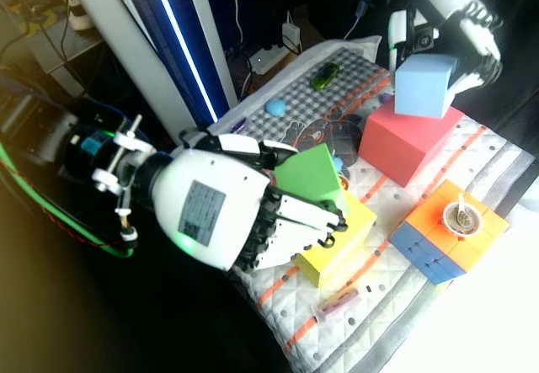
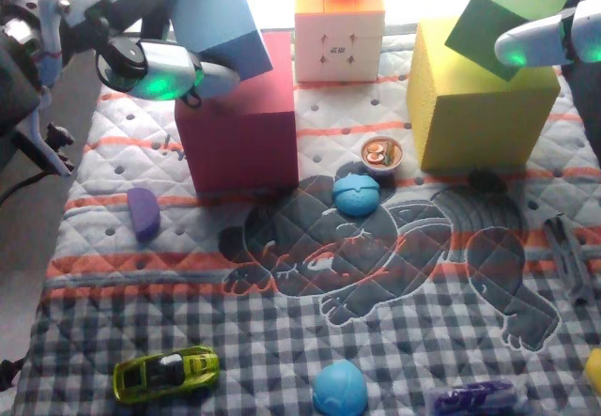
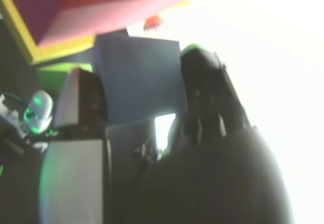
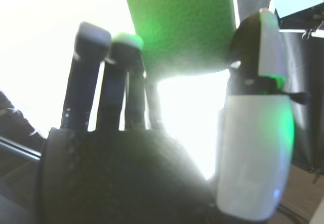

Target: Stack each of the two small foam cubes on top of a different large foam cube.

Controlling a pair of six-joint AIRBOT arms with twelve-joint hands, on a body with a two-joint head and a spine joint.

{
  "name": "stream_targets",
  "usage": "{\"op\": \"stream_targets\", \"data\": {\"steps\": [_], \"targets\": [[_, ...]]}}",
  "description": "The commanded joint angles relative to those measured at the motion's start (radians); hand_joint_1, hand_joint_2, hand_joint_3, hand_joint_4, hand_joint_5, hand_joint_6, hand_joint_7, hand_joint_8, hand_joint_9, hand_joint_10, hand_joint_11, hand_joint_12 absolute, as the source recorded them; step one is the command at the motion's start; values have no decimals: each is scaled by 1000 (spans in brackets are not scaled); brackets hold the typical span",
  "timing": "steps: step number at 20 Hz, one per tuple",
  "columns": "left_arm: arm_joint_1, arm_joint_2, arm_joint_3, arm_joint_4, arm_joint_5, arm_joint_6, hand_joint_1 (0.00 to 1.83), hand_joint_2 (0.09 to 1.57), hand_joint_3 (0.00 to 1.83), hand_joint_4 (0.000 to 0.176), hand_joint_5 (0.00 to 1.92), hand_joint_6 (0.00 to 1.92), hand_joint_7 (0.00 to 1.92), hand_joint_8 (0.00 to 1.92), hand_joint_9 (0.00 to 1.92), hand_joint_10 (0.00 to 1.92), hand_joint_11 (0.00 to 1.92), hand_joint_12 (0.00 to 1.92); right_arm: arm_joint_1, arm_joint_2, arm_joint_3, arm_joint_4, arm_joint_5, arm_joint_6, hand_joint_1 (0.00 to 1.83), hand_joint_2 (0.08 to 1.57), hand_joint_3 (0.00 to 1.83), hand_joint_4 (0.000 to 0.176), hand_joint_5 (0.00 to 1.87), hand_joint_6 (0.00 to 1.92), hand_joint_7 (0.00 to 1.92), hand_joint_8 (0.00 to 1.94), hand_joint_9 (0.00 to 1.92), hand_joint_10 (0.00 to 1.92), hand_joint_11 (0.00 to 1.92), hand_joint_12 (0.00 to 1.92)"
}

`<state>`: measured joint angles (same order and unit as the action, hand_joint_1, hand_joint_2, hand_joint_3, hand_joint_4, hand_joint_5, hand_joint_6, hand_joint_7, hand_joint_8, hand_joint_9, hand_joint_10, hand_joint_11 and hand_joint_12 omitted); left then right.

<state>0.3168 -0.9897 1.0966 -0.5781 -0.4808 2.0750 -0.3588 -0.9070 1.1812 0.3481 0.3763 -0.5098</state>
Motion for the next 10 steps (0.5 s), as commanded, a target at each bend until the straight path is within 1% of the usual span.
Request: {"op": "stream_targets", "data": {"steps": [1,2,3,4,5,6,7,8,9,10], "targets": [[-2,-6,12,7,-88,2,1266,1349,8,0,136,1654,513,1729,455,1918,704,1921,20,-2,14,8,91,9,1171,1156,330,0,490,1601,791,1601,1008,1914,1169,1921],[5,-15,22,-5,-82,4,1255,1356,7,0,125,1617,508,1736,424,1920,670,1921,20,-7,23,10,78,9,1179,1108,413,0,507,1597,809,1595,1028,1920,1187,1921],[12,-23,31,-19,-78,8,1308,1251,0,0,107,1591,186,1739,346,1921,559,1921,21,-10,30,13,69,9,1185,1093,427,0,518,1587,824,1568,1027,1878,1161,1921],[16,-30,39,-29,-71,11,1258,1347,0,0,117,1632,421,1764,318,1921,506,1921,21,-12,36,43,62,9,1185,1090,430,0,518,1600,827,1552,1003,1858,1129,1921],[19,-36,46,-36,-65,11,1291,1253,0,0,140,1667,161,1627,242,1855,381,1921,24,-12,35,101,59,9,1169,1095,438,0,520,1615,805,1579,958,1908,1113,1921],[23,-41,52,-42,-59,11,1302,1230,0,0,143,1675,98,1592,224,1837,353,1921,30,-15,34,166,52,9,1166,1096,439,0,519,1620,800,1585,949,1918,1110,1921],[28,-46,55,-46,-58,11,1318,1207,0,0,163,1709,67,1638,197,1892,370,1921,32,-17,35,197,50,9,1156,1098,443,0,523,1629,787,1590,920,1920,1088,1921],[32,-51,57,-48,-58,11,1319,1199,0,0,156,1742,94,1751,230,1915,396,1921,32,-17,37,204,48,9,1150,1102,442,0,521,1628,778,1608,907,1921,1071,1921],[37,-55,59,-52,-57,11,1276,1297,28,0,151,1750,448,1729,421,1920,625,1921,32,-21,39,207,44,9,1150,1120,411,0,505,1643,777,1596,902,1921,1063,1921],[39,-56,59,-53,-56,11,1269,1313,36,0,153,1749,529,1713,460,1921,631,1921,32,-29,47,209,37,9,1156,1121,402,0,506,1634,784,1589,920,1921,1076,1921]]}}
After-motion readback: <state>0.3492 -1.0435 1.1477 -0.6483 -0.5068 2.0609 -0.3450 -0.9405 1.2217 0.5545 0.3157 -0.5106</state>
